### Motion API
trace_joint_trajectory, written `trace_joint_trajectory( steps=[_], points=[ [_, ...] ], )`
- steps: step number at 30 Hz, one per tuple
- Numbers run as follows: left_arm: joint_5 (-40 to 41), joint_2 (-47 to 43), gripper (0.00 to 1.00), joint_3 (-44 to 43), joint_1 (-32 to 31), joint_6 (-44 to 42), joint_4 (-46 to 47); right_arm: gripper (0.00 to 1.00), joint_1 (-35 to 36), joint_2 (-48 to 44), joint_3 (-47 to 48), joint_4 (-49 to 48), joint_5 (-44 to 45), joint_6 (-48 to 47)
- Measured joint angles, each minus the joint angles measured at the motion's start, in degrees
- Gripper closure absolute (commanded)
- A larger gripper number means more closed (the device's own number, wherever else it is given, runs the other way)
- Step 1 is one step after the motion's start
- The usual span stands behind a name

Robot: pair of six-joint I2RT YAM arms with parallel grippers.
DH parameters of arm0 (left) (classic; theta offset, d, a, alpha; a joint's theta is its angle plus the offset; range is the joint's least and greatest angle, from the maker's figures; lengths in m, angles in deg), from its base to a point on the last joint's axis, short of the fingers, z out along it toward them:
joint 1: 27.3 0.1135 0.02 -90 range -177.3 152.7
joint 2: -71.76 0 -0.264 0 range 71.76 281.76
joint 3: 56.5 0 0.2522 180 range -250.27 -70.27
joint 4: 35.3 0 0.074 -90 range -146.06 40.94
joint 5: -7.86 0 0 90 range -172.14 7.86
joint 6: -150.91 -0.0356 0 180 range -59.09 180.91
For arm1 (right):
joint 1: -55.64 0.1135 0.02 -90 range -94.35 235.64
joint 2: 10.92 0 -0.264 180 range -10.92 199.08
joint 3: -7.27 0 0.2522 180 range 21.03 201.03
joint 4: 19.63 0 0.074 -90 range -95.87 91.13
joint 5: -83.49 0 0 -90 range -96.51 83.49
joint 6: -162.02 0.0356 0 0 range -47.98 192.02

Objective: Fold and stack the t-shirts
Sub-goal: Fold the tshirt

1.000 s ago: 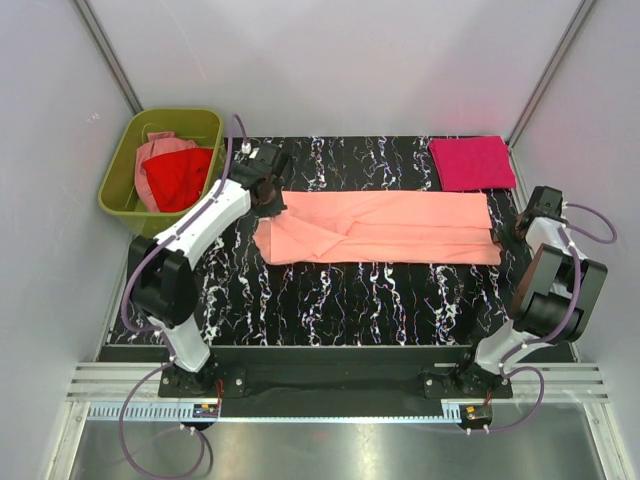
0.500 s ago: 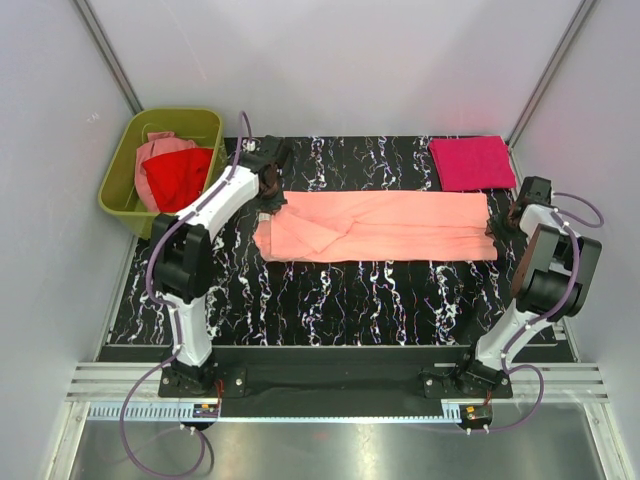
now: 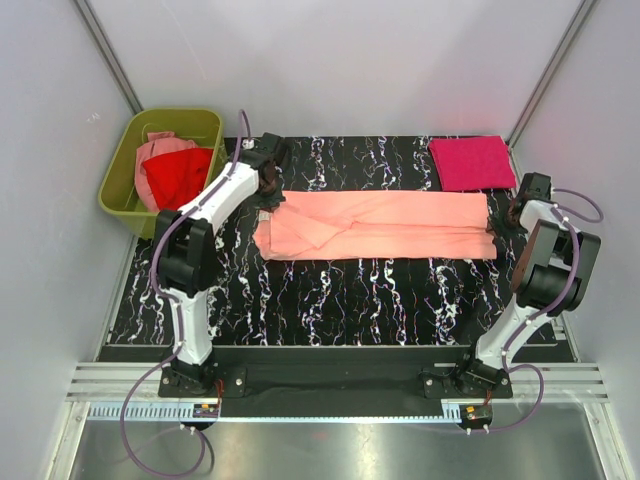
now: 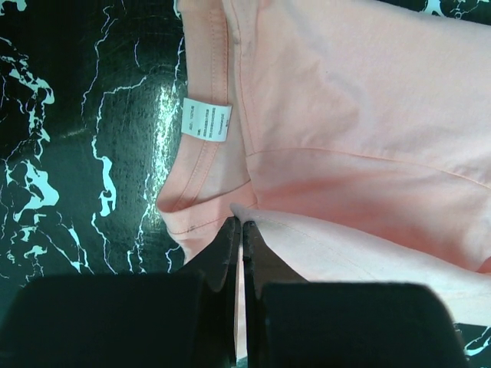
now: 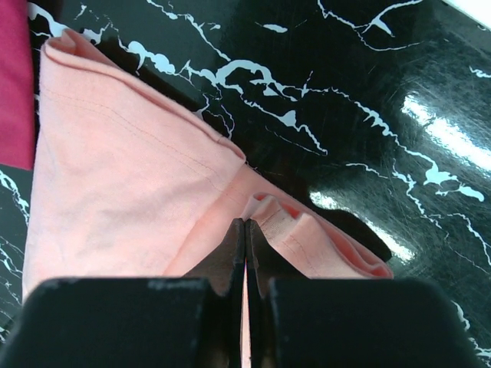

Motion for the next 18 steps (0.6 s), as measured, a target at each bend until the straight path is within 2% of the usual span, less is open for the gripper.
trace_joint_trajectory(
  steps=[18],
  points=[
    [0.1,5.8,1.00,-3.7,1.0,-1.7,0.2,1.00,0.5,2.9,1.5,0.0,0.0,0.0]
  ],
)
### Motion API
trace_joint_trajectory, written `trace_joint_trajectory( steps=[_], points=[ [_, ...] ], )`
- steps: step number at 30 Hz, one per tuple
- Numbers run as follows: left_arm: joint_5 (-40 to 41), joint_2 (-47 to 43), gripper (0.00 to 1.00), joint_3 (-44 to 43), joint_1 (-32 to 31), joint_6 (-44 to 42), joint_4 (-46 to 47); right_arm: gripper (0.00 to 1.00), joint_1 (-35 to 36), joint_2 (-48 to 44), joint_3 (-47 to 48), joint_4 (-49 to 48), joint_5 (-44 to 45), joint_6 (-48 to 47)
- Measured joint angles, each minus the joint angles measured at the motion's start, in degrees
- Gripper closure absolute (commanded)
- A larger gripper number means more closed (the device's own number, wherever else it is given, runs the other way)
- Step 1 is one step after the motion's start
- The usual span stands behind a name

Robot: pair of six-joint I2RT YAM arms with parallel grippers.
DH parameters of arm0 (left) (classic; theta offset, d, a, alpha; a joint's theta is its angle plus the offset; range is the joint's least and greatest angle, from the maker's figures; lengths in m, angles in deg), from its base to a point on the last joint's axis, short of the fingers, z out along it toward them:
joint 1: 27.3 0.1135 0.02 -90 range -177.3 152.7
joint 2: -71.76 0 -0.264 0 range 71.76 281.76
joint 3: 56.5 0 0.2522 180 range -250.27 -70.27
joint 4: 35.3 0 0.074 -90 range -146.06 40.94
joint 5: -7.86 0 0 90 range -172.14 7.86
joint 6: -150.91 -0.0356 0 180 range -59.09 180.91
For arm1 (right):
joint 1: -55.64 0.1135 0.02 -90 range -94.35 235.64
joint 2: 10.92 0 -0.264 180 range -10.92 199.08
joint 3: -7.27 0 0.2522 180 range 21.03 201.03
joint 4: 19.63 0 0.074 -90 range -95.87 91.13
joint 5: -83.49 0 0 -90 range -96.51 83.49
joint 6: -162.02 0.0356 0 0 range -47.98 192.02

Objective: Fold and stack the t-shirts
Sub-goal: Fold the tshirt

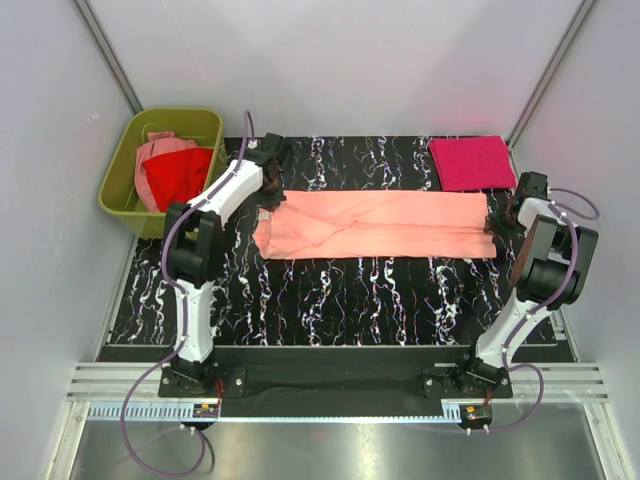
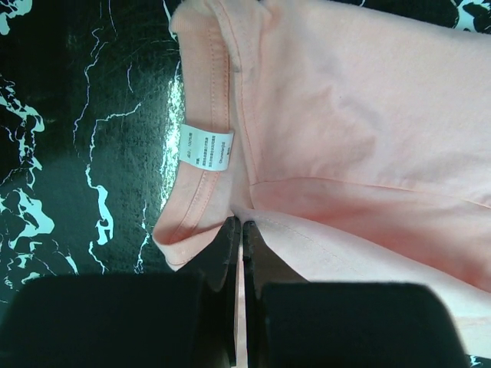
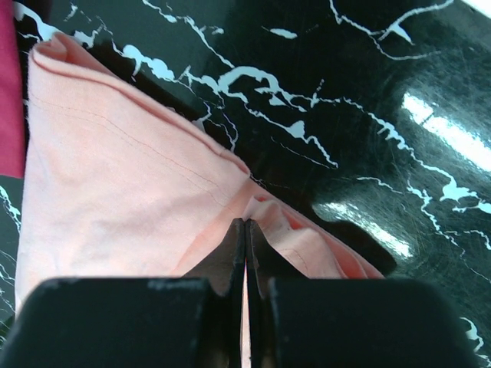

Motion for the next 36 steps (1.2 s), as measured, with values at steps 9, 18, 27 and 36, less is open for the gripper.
trace_joint_trajectory(
  steps=[9,18,27,36],
  points=[
    [0.7,2.5,1.00,-5.0,0.2,-0.3,-0.2,1.00,0.0,2.3,2.0,0.1,0.0,0.0],
    [0.8,3.4,1.00,-5.0,0.3,-1.1,-0.6,0.61,0.5,2.8,4.0,0.1,-0.7,-0.7],
    [0.8,3.4,1.00,-5.1,0.3,-1.5,-0.5,0.79,2.7,0.6,4.2,2.9,-0.6,-1.2],
    [0.8,3.4,1.00,-6.1,0.3,-1.7,-0.8,0.88,3.6,0.8,4.1,4.7,1.2,-0.1]
  ],
)
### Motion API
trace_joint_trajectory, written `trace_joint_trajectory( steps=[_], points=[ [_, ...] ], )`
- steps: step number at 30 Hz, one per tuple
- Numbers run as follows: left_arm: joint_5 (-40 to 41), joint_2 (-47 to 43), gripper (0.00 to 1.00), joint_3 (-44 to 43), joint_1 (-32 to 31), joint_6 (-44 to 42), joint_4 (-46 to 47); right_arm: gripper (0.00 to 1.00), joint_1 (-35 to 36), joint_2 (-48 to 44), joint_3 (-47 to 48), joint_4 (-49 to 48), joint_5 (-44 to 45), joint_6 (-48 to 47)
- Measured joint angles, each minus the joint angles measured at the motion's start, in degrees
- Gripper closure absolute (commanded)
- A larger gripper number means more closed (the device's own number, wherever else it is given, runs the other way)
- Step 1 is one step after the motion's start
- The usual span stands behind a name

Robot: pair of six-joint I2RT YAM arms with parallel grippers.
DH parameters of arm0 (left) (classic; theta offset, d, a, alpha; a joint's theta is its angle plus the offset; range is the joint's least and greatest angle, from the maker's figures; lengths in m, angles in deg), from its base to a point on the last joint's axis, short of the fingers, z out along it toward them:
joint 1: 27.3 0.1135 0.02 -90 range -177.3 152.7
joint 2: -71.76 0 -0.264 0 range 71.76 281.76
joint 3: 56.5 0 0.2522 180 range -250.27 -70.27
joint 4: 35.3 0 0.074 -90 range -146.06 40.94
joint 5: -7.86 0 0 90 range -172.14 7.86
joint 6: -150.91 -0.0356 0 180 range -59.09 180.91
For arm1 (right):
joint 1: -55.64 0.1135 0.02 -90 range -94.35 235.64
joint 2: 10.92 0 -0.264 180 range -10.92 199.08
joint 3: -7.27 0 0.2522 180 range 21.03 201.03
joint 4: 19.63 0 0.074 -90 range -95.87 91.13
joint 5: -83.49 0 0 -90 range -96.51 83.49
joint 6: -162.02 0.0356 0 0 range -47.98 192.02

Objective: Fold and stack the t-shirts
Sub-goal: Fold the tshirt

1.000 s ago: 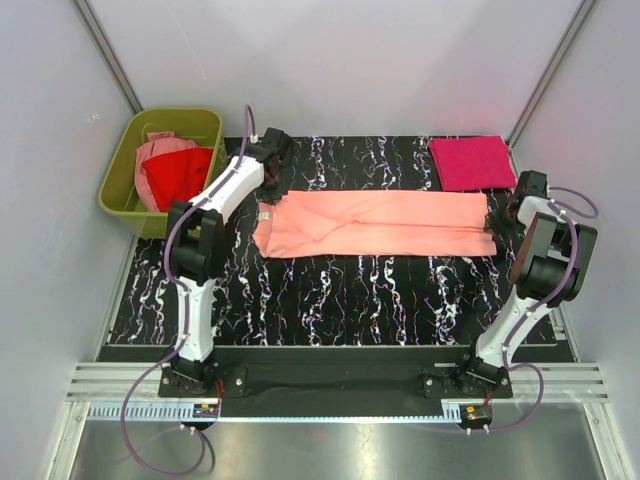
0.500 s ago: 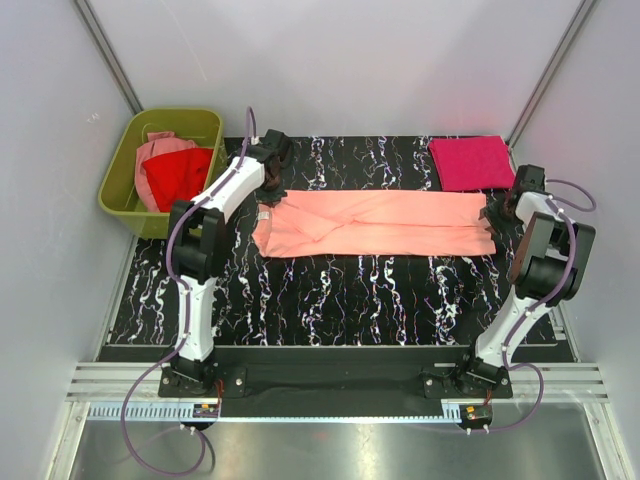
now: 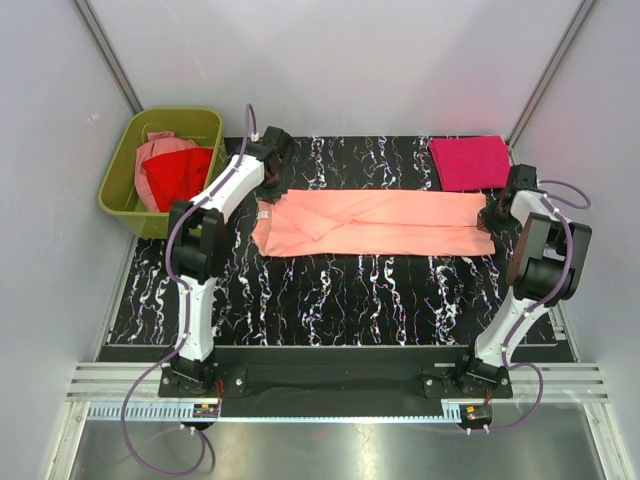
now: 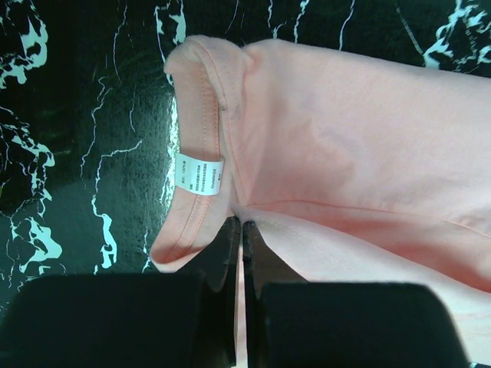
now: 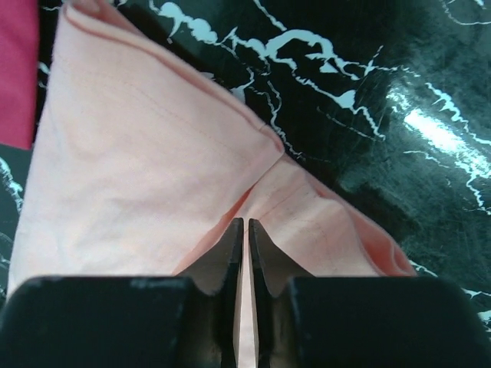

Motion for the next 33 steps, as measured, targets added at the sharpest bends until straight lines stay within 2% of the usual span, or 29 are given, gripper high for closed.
trace_joint_trajectory(
  steps=[4,11,16,20,22,23,26,27,30,33],
  points=[
    [-0.2,0.0,1.00,-1.5,0.0,-0.8,0.5,0.87,0.0,1.5,0.0,0.2,1.7,0.0],
    [-3.3,0.0,1.00,-3.4,0.0,-4.3,3.8,0.77,0.1,1.1,-0.1,0.4,1.5,-0.8],
    [-6.0,0.0,1.00,-3.4,0.0,-7.3,7.4,0.70,1.4,-3.0,-0.7,-0.5,-0.9,-3.7],
    [-7.5,0.4,0.98,-3.6,0.0,-9.2,10.3,0.67,5.3,-6.9,-0.4,-2.4,-4.4,-6.5],
    [-7.7,1.2,0.92,-4.1,0.1,-9.9,11.1,0.64,8.5,-7.7,0.6,-2.8,-5.9,-8.3],
    [-7.7,1.8,0.77,-4.7,0.2,-10.1,11.1,0.63,10.5,-7.7,1.4,-3.1,-6.5,-9.2],
    [-7.2,4.7,0.62,-8.0,0.5,-10.4,10.6,0.59,16.7,-7.7,3.4,-3.5,-7.8,-11.4],
    [-6.9,5.1,0.54,-8.5,0.6,-10.4,10.5,0.59,18.6,-7.7,4.1,-3.5,-8.0,-12.0],
    [-4.9,5.1,0.47,-8.5,1.1,-9.7,8.7,0.58,22.8,-7.7,5.8,-3.7,-9.2,-12.9],
    [-2.0,4.5,0.47,-7.8,1.5,-8.7,7.5,0.59,24.7,-7.7,7.6,-3.2,-9.3,-13.5]
  ],
)
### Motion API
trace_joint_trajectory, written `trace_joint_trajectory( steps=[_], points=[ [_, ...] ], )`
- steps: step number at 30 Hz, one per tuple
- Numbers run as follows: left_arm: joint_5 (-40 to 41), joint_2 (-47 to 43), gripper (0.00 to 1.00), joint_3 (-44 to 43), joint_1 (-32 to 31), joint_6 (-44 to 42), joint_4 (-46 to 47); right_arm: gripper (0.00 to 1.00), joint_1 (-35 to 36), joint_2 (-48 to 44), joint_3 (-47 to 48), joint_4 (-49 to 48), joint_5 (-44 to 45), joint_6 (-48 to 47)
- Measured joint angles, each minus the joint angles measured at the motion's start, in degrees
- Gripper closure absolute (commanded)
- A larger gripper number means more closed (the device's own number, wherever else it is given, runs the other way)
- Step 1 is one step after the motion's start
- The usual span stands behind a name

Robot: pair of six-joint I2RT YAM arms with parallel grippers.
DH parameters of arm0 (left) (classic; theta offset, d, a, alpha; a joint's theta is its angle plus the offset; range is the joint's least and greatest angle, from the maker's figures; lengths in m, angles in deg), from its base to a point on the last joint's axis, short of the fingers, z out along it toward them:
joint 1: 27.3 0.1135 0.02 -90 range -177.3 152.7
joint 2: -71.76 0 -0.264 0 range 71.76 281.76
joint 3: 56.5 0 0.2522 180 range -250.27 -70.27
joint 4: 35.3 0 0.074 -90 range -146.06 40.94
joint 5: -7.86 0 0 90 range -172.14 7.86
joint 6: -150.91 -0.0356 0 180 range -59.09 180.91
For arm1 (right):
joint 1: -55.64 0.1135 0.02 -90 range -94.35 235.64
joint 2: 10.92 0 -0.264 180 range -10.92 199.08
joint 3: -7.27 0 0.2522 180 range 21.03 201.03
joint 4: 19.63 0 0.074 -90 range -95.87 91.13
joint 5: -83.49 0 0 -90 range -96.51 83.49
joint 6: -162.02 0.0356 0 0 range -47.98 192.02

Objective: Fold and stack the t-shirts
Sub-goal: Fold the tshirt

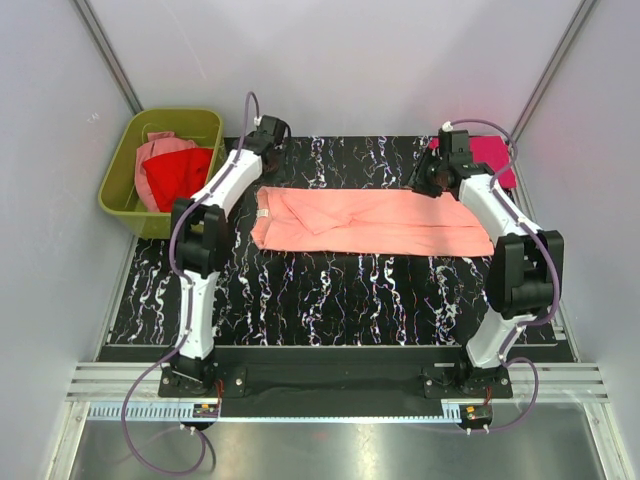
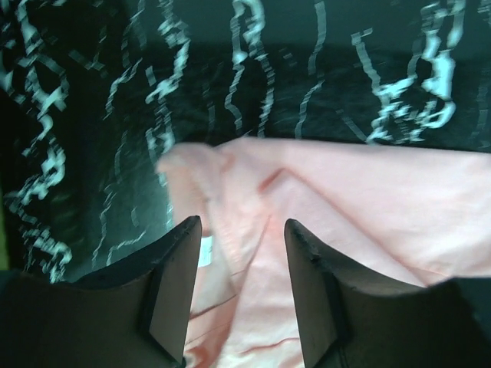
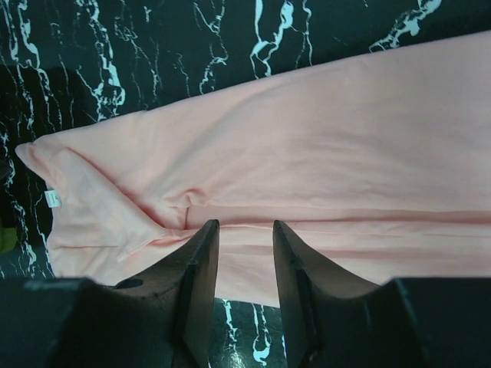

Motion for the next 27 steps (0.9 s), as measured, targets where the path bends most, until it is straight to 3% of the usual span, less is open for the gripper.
trace_joint_trajectory(
  steps=[6,14,19,27],
  points=[
    [0.4,-8.0,0.51,11.3,0.1,3.3,-1.4,0.66,1.0,1.5,3.1,2.4,3.0,0.0],
    [-8.6,-22.0,0.55,29.8,-3.9,7.1,2.1,0.70,-0.7,6.2,1.6,7.5,8.7,1.9],
    [-9.7,-22.9,0.57,37.0,-5.2,10.0,4.6,0.72,-6.1,6.4,-4.5,7.9,9.9,3.5],
    [-1.4,-18.8,0.57,38.7,-4.4,14.4,4.0,0.74,-16.1,8.3,-9.7,7.7,11.2,6.1]
  ],
)
